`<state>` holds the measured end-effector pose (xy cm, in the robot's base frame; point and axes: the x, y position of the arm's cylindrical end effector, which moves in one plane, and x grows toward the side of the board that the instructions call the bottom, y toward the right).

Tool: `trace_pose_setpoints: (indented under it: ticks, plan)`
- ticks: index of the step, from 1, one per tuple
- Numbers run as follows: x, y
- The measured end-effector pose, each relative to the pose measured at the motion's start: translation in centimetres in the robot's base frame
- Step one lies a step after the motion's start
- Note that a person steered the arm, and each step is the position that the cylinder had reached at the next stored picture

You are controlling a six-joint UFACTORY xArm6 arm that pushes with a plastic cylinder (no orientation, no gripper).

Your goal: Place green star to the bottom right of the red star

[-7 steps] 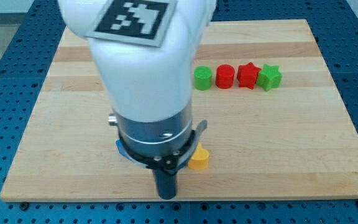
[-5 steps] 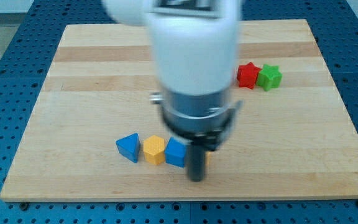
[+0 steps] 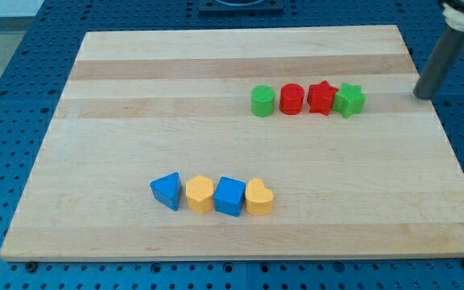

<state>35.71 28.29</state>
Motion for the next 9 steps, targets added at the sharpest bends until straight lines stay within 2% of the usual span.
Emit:
trace_pose_setpoints:
  ticks: [2, 5, 6, 7, 8, 9]
  plan:
    - [-0.4, -6.5]
    - [2.8, -7.0]
    - [3.3, -8.9]
    - [3.1, -8.9]
    - [-0.4, -7.4]
    - [-0.6, -9.3]
